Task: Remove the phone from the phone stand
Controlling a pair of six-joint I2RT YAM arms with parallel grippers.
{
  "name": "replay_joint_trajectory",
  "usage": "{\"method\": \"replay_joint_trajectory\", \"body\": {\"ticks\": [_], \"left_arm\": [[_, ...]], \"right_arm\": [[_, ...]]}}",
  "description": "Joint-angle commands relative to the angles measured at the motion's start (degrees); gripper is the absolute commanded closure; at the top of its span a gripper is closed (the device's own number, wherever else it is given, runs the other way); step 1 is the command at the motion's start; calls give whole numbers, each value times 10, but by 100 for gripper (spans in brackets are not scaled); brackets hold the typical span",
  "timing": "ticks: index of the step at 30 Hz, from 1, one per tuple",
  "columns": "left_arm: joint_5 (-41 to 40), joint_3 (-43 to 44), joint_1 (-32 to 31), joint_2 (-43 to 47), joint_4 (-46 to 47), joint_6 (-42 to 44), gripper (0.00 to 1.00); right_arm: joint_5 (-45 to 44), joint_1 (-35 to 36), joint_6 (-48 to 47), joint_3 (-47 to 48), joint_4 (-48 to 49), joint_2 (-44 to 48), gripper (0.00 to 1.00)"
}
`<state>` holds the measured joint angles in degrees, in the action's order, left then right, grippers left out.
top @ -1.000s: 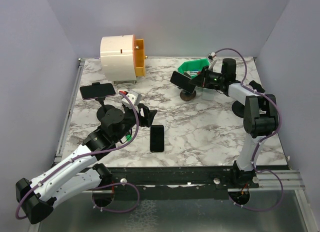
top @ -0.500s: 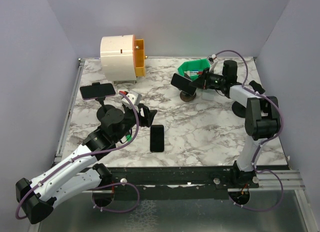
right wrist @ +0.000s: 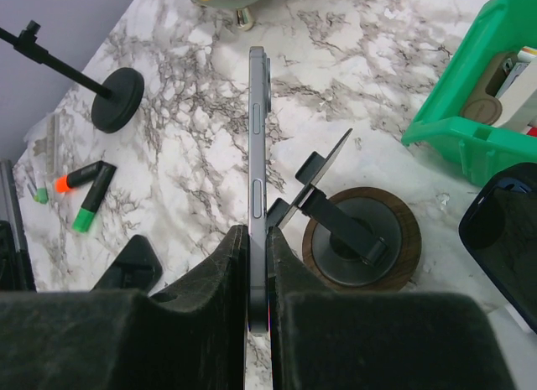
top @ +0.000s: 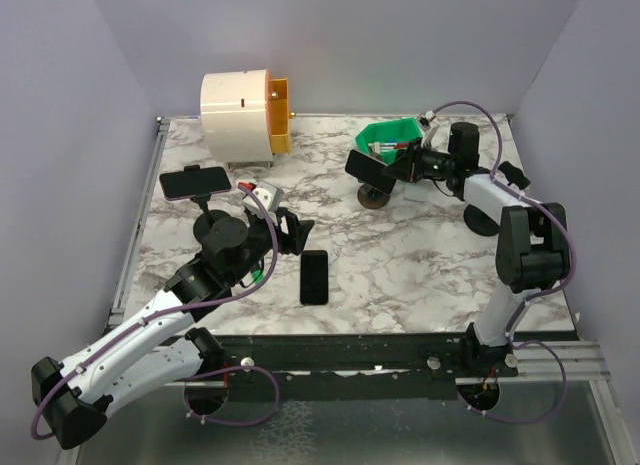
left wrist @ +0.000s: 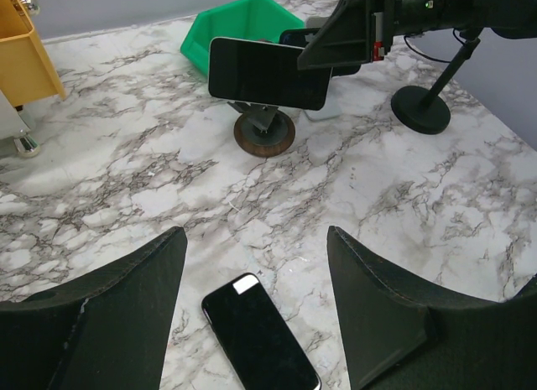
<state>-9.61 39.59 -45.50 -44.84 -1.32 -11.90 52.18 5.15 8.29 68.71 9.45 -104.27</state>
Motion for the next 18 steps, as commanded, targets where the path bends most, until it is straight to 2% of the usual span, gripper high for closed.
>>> {"method": "replay_joint_trajectory", "body": {"ticks": [1,12,18], "left_arm": [[12,-2,-2,10,11,1,31],[13,-2,-6,14,11,0,31],[13,-2,-8,13,11,-1,31]], "right_arm": [[-15,0,-16,-8,-11,40,100],[-37,-1,-30,-28,-32,77,100],[-32,-1,-3,-40,-4,128,100]]}}
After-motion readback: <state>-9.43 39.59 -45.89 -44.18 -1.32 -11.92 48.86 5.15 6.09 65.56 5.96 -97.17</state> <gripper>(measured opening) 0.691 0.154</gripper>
